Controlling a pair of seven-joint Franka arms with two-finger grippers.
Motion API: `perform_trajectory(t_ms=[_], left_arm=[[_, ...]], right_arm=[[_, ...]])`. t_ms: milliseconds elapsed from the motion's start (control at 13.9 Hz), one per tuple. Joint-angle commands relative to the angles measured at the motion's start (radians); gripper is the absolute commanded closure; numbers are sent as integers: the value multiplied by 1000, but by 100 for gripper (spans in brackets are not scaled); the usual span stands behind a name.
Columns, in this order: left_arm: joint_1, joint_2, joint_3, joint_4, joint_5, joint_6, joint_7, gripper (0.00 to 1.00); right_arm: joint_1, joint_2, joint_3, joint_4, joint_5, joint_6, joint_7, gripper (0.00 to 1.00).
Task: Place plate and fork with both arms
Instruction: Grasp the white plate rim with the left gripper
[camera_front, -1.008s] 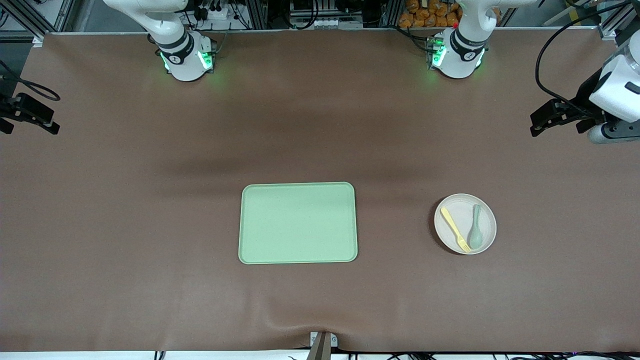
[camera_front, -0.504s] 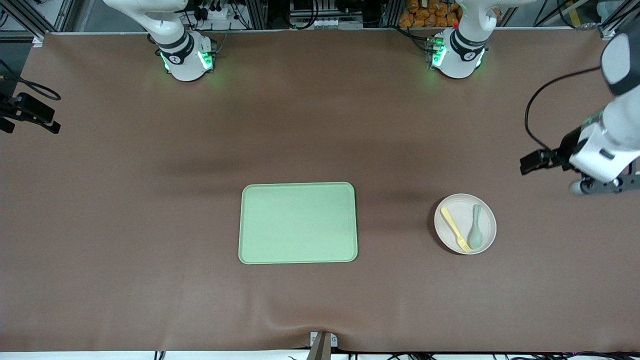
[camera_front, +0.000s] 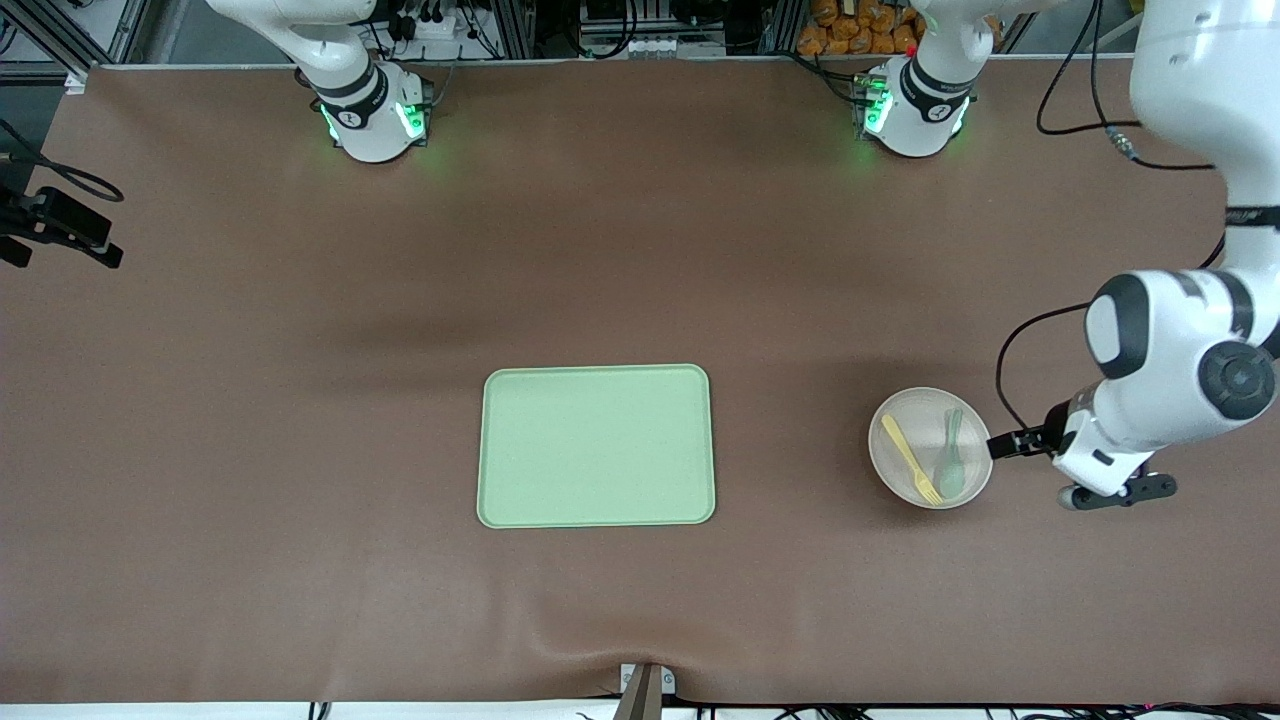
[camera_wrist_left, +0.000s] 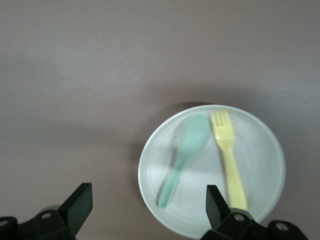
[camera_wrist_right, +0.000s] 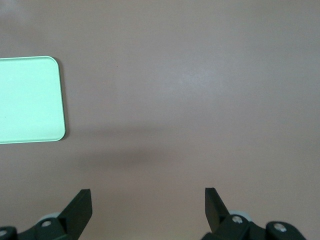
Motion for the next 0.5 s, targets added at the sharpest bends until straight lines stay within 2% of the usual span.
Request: perform_trajectory(t_ms=[0, 72, 216, 432], left_arm=[[35, 14, -7, -66, 13, 88, 4, 0], [40, 19, -7, -105, 13, 146, 2, 0], [45, 55, -9, -120, 7, 208, 1, 12], [60, 74, -12, -125, 3, 222, 5, 30]], right_arm=[[-19, 1, 11, 5, 11, -5, -7, 0], [-19, 1, 11, 5, 11, -6, -7, 0], [-20, 1, 11, 5, 11, -6, -7, 0], [-19, 3, 11, 5, 11, -6, -6, 0]])
